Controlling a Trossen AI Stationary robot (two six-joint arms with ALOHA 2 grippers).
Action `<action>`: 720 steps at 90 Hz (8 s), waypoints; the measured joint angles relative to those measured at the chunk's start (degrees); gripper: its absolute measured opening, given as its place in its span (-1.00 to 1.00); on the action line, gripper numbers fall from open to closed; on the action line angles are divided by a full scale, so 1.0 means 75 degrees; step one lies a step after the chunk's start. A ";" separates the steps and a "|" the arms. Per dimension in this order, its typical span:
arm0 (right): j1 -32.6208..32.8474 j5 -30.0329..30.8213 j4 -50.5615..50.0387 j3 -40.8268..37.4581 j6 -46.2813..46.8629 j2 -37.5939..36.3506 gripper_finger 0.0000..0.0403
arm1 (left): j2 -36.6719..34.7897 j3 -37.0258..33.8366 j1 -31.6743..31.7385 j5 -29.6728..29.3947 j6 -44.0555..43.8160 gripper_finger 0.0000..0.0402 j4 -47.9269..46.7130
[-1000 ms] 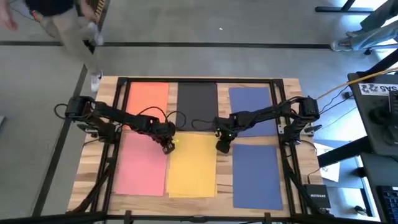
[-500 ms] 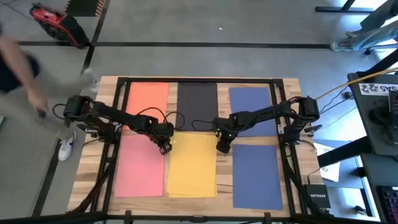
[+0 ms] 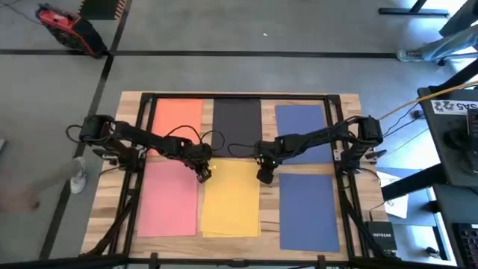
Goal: Organize paper
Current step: Stack the yellow color paper on top of the other yellow color paper
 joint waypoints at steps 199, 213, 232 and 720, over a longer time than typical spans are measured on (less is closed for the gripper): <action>-0.0099 0.0063 -0.0176 -0.0017 -0.0274 0.0000 -1.00 | 0.0272 0.0115 0.0389 0.0614 -0.0457 -1.00 0.0043; -0.0099 0.0061 -0.0185 -0.0015 -0.0271 0.0000 -1.00 | 0.0281 0.0243 0.0389 0.0620 -0.0580 -1.00 -0.0082; -0.0096 -0.0121 -0.0308 -0.0015 -0.0261 -0.0003 -1.00 | 0.0139 0.0790 0.0378 0.0758 -0.0275 -1.00 -0.0948; 0.4500 -0.0429 0.1464 0.0839 0.2938 0.1137 -1.00 | 0.1791 0.1888 -0.4029 0.0672 -0.1655 -1.00 0.0111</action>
